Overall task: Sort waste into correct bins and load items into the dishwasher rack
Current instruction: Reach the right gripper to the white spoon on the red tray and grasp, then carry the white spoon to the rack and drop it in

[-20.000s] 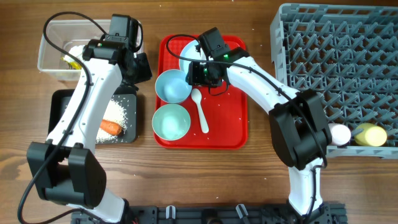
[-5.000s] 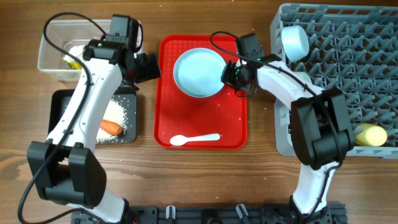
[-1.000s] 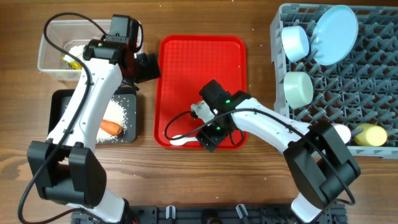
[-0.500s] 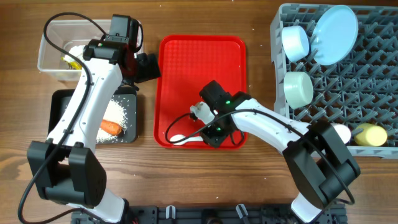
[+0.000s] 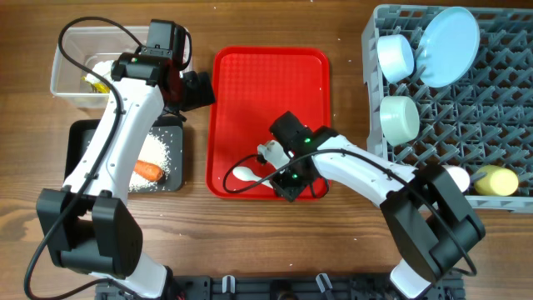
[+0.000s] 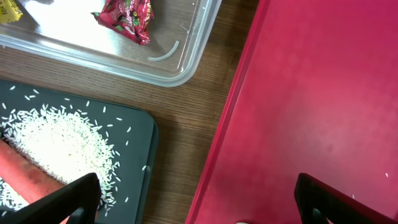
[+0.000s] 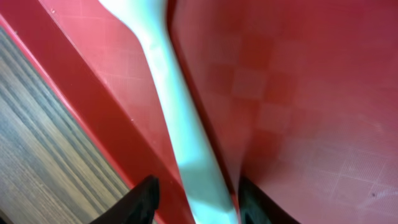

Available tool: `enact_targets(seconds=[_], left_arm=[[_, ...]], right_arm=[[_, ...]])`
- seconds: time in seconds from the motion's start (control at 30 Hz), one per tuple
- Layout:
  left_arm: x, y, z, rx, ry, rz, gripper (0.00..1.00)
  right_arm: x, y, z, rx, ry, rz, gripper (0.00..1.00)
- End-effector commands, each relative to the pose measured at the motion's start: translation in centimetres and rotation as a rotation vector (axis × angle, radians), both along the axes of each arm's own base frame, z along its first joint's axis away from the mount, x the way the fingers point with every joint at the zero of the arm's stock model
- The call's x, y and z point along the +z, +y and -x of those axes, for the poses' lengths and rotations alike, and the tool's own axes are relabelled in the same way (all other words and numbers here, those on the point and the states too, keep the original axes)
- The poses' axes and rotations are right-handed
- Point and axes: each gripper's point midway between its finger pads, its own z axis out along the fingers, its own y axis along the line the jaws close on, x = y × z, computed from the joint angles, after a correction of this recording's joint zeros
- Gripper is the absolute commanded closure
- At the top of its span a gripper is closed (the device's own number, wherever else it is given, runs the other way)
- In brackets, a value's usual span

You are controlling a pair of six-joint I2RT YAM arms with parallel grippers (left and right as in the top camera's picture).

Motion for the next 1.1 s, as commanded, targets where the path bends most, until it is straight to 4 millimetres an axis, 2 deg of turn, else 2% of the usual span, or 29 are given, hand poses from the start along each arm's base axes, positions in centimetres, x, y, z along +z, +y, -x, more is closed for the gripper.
enact_targets(seconds=[0.0,0.1,0.27,0.4,0.5,0.6,0.63,0.77,0.93,1.07], left_arm=[[-0.4,0.0,0.1,0.002,0.012,0.004,0.00],[-0.4,0.0,0.1,0.002,0.012,0.004,0.00],[-0.4,0.0,0.1,0.002,0.012,0.004,0.00],[-0.4,0.0,0.1,0.002,0.012,0.004,0.00],[-0.4,0.0,0.1,0.002,0.012,0.004,0.00],[-0.4,0.0,0.1,0.002,0.012,0.004,0.00],[-0.4,0.0,0.1,0.002,0.012,0.004,0.00],[-0.4,0.0,0.1,0.002,0.012,0.004,0.00],[-0.4,0.0,0.1,0.002,0.012,0.004,0.00],[-0.4,0.0,0.1,0.002,0.012,0.004,0.00]], right_arm=[[-2.0,-1.7,1.8,-0.003,0.066,0.075,0.55],[-2.2,-1.7,1.6,-0.046,0.068,0.080,0.69],[-3.3,-2.4,1.7,-0.092,0.081,0.132,0.73],[-3.8,-3.8,-0.2,-0.245,0.028,0.206,0.80],[-3.7,-4.8,-2.0,-0.395,0.028,0.196,0.85],[-3.5,-6.4,-3.6,-0.525,0.042,0.192,0.96],[-3.3,-6.7,-4.0,-0.543,0.048,0.181,0.96],[-1.5,-6.7,-6.1,-0.599,0.056,0.108,0.96],[3.4,-5.9,-8.7,-0.615,-0.013,0.035,0.96],[7.4,-5.6,-9.7,-0.638,-0.087,-0.036,0.96]])
